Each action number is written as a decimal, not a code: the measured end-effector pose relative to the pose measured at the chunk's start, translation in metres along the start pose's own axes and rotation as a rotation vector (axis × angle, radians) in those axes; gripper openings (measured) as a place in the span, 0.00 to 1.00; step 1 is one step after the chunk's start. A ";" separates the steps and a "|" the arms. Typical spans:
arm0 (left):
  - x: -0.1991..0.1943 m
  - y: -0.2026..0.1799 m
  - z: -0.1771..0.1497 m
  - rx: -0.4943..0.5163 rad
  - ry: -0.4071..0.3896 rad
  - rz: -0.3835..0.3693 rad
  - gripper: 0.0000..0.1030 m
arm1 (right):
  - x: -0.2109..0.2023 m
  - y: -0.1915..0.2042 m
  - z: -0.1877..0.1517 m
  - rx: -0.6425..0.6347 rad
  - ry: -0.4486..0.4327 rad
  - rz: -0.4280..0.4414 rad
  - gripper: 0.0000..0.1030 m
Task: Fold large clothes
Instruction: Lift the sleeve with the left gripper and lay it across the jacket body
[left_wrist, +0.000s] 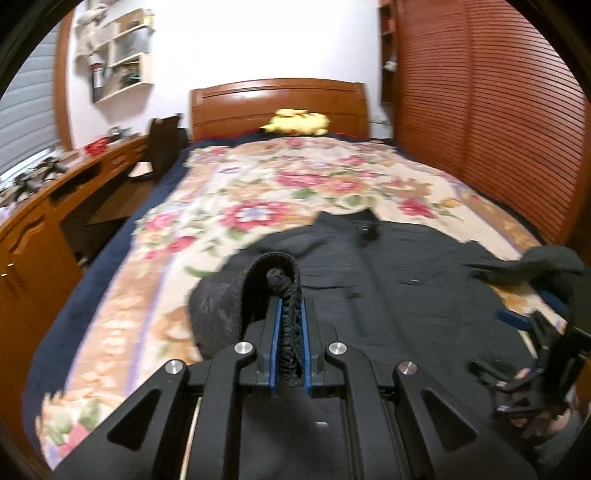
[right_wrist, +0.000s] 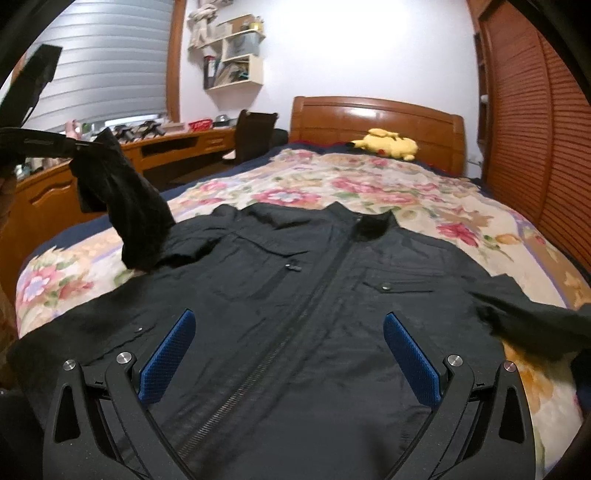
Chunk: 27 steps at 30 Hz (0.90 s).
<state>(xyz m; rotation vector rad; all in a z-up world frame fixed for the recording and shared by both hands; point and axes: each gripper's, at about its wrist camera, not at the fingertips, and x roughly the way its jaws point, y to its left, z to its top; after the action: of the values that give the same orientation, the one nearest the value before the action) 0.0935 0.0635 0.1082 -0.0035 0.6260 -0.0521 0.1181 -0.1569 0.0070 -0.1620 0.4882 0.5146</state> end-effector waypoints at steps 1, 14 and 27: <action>0.000 -0.008 -0.003 0.004 -0.002 -0.021 0.05 | -0.001 -0.003 0.000 0.003 0.000 -0.005 1.00; 0.004 -0.052 -0.077 0.010 -0.035 -0.096 0.10 | 0.000 -0.012 -0.007 0.026 0.024 -0.021 1.00; -0.016 -0.008 -0.124 -0.050 -0.056 -0.074 0.47 | 0.013 0.014 -0.004 0.002 0.045 0.054 0.98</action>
<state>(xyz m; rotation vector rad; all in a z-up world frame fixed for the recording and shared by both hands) 0.0076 0.0580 0.0177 -0.0766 0.5711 -0.1075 0.1195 -0.1405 -0.0032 -0.1587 0.5379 0.5644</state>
